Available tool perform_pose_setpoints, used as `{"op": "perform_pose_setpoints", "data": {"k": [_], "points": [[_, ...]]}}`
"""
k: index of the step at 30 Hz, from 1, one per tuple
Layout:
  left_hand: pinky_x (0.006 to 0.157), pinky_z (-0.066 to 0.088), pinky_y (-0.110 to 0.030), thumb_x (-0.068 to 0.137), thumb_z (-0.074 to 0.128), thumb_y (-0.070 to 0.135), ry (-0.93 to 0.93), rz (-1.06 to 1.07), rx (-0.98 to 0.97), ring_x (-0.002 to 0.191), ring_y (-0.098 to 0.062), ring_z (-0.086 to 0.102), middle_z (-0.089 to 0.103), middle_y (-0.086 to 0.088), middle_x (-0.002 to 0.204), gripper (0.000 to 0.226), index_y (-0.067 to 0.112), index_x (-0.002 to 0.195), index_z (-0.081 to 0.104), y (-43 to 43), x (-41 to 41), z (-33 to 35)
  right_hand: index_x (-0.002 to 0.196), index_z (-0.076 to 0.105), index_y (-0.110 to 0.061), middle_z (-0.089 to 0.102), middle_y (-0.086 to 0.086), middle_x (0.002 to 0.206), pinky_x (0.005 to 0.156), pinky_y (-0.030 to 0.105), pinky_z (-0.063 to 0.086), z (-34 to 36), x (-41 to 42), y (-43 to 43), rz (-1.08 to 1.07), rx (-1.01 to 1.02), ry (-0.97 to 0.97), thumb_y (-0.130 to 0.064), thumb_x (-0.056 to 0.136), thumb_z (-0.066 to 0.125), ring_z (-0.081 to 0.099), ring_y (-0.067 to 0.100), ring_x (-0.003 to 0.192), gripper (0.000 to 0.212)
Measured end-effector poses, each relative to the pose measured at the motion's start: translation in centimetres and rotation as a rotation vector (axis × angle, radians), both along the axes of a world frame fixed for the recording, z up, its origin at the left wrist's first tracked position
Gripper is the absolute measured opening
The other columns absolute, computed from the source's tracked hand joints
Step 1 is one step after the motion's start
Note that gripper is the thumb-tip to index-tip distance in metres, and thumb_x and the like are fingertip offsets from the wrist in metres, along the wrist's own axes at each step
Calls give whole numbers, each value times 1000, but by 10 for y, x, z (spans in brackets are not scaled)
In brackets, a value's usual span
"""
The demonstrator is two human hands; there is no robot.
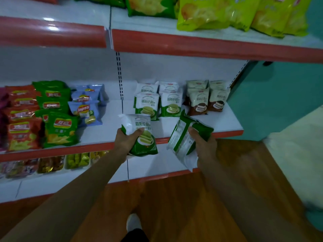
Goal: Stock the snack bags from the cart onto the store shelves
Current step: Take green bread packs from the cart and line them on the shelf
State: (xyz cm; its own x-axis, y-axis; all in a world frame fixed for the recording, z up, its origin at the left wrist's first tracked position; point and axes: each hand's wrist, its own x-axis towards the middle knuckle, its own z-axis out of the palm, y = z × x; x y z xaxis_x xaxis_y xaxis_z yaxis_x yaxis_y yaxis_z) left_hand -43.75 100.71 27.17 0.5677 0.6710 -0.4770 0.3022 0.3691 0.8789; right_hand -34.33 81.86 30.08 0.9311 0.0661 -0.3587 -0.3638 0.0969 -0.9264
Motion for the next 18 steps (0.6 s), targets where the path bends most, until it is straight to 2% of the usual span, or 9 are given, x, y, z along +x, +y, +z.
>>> {"op": "perform_pose_setpoints", "data": {"k": [3,5,7,9,11,14,16,18], "points": [[70,49,-28,76,77,27,4,-36,16,83,-20,62,64,-8,105,51,7,117,55,0,18,-4,113,62,-13,66,5,111,94,43,52,-4,19,12,21,-47,-49,-15,78,76,63,24,104,38],[62,49,-23,78,76,26,4,-74,16,75,-14,62,64,-6,99,43,10,113,57,-1,27,-3,108,62,-18,67,2,105,92,38,52,-3,24,21,63,-152,-158,-17,78,77,63,21,102,34],[64,52,-26,78,75,25,-4,-93,-49,76,-14,64,66,-6,99,36,13,108,59,-1,34,-5,103,60,-19,66,-1,94,81,28,52,0,23,29,160,-325,-439,-20,78,77,64,18,93,30],[76,56,-35,78,75,27,-27,-78,-139,85,-24,68,69,-11,105,38,12,110,61,-2,39,-4,105,61,-16,65,0,93,75,25,50,4,23,33,292,-400,-754,-23,78,76,63,17,88,32],[76,58,-38,78,74,28,-46,-80,-205,89,-28,69,70,-14,105,40,11,113,61,-2,44,0,110,62,-11,64,2,102,80,25,49,7,30,35,416,-404,-1009,-28,77,75,60,15,95,39],[56,59,-32,86,65,24,-84,-55,-288,78,-26,69,69,-14,96,31,9,113,59,-4,49,12,116,60,-13,57,4,117,92,33,42,10,47,39,543,-468,-1279,-25,71,77,51,19,110,49],[59,60,-37,93,53,26,-121,-68,-383,77,-27,69,68,-16,98,27,7,112,60,-4,53,16,121,53,-20,50,1,124,94,31,35,7,56,37,627,-490,-1416,-25,70,76,47,22,116,57],[64,59,-40,98,42,26,-156,-92,-446,75,-28,69,70,-16,92,32,6,96,68,-3,55,17,123,50,-20,50,4,125,95,31,33,0,62,33,745,-517,-1526,-24,71,73,45,23,119,57]]}}
